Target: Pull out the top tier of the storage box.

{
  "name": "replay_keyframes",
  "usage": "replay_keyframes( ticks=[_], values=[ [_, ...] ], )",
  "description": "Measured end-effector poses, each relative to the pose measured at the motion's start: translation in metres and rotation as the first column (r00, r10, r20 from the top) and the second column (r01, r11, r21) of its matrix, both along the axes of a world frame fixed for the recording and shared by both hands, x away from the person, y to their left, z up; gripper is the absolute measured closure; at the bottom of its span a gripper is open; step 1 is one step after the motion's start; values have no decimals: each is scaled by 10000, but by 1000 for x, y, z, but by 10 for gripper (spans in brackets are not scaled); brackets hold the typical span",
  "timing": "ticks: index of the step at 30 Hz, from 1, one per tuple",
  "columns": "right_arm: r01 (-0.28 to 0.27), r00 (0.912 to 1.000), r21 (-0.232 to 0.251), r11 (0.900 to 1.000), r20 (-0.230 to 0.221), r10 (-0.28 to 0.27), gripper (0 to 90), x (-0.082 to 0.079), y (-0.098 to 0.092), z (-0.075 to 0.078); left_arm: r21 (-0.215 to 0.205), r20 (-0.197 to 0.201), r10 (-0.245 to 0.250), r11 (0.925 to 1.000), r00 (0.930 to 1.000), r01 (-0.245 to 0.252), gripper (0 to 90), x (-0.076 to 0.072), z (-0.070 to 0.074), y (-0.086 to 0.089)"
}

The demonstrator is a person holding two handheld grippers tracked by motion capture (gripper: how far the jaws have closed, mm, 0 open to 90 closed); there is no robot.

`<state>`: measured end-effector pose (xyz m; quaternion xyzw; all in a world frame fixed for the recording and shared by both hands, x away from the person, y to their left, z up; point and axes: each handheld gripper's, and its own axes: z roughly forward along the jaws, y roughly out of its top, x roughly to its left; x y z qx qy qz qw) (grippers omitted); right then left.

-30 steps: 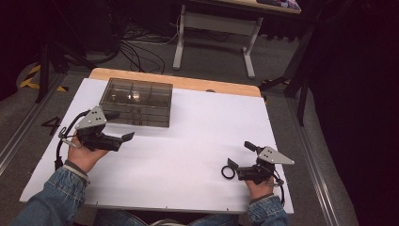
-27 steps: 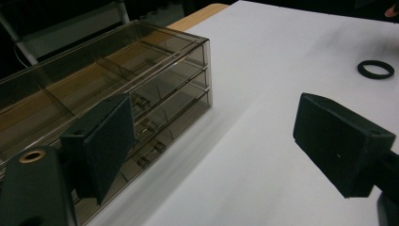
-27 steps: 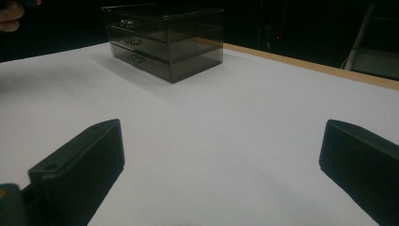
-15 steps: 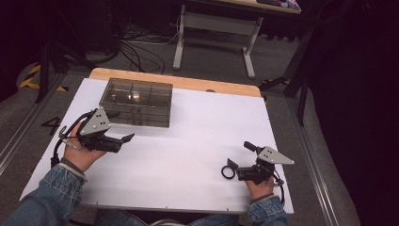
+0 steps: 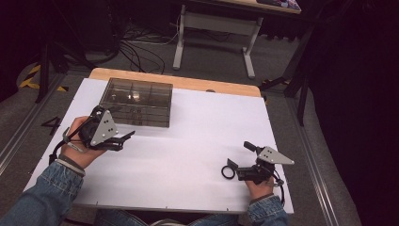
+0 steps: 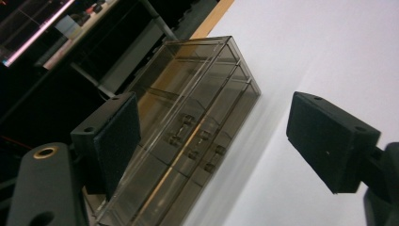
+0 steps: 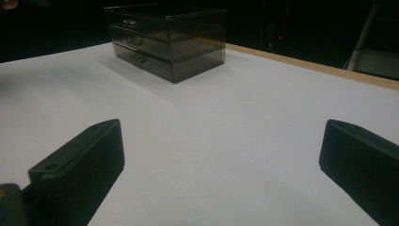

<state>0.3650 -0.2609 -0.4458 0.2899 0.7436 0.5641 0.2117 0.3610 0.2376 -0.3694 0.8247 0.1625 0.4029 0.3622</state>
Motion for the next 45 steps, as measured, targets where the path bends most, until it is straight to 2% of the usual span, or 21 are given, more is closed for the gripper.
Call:
replay_keyframes(
  ticks=[4, 11, 14, 17, 22, 25, 30, 31, 32, 34, 35, 36, 38, 39, 40, 42, 45],
  values=[
    [-8, 10000, -2, 10000, 4, 8, 12, 0, 0, 0, 392, 266, 117, 9991, 9996, -127, 229, 0, 0, -4],
    [-18, 10000, 22, 10000, -1, 18, 11, 0, 0, 0, 700, 593, 379, 9967, 9975, -420, 234, 2, -2, -8],
    [-19, 10000, 23, 10000, 0, 19, 11, 0, 0, 0, 828, 548, 471, 9952, 9974, -515, 249, 4, -3, -9],
    [-29, 10000, 30, 10000, 8, 29, 11, 0, 0, 0, 931, 694, 646, 9931, 9955, -709, 263, 6, -5, -9],
    [-30, 10000, 3, 10000, 21, 30, 11, 0, 0, 0, 1526, 1187, 854, 9829, 9893, -1031, 301, 10, -11, -8],
    [-32, 10000, -13, 10000, 20, 32, 12, 0, 0, 0, 2125, 1667, 796, 9704, 9828, -1146, 323, 12, -16, -9],
    [-29, 10000, -5, 10000, 43, 29, 11, 0, 0, 0, 2681, 2213, 728, 9542, 9725, -1324, 375, 13, -23, -12],
    [-28, 10000, -7, 10000, 47, 28, 12, 0, 0, 0, 2878, 2398, 673, 9478, 9685, -1372, 379, 14, -25, -13],
    [-28, 10000, -7, 10000, 47, 28, 12, 0, 0, 0, 2878, 2398, 673, 9478, 9685, -1372, 389, 14, -25, -13],
    [-23, 10000, -19, 10000, 46, 23, 12, 0, 0, 0, 3047, 2496, 746, 9403, 9655, -1514, 399, 14, -27, -14],
    [-21, 10000, -16, 10000, 38, 21, 12, 0, 0, 0, 3285, 2664, 745, 9303, 9610, -1632, 404, 14, -29, -15],
    [-24, 10000, -20, 10000, 51, 25, 12, 0, 0, 0, 3384, 2746, 733, 9259, 9588, -1677, 404, 14, -30, -16],
    [-28, 10000, -24, 10000, 48, 28, 12, 0, 0, 0, 3597, 3047, 685, 9153, 9500, -1814, 416, 13, -35, -18],
    [-29, 10000, -24, 10000, 45, 29, 12, 0, 0, 0, 3843, 3254, 633, 9028, 9435, -1931, 426, 13, -37, -20],
    [-29, 10000, -24, 10000, 45, 29, 12, 0, 0, 0, 3843, 3254, 633, 9028, 9435, -1931, 433, 13, -37, -20],
    [-29, 10000, -24, 10000, 52, 29, 12, 0, 0, 0, 3974, 3471, 654, 8933, 9355, -2099, 436, 13, -40, -22],
    [-36, 10000, -19, 10000, 50, 36, 12, 0, 0, 0, 4074, 3715, 683, 8842, 9259, -2287, 436, 13, -43, -24]
  ],
)
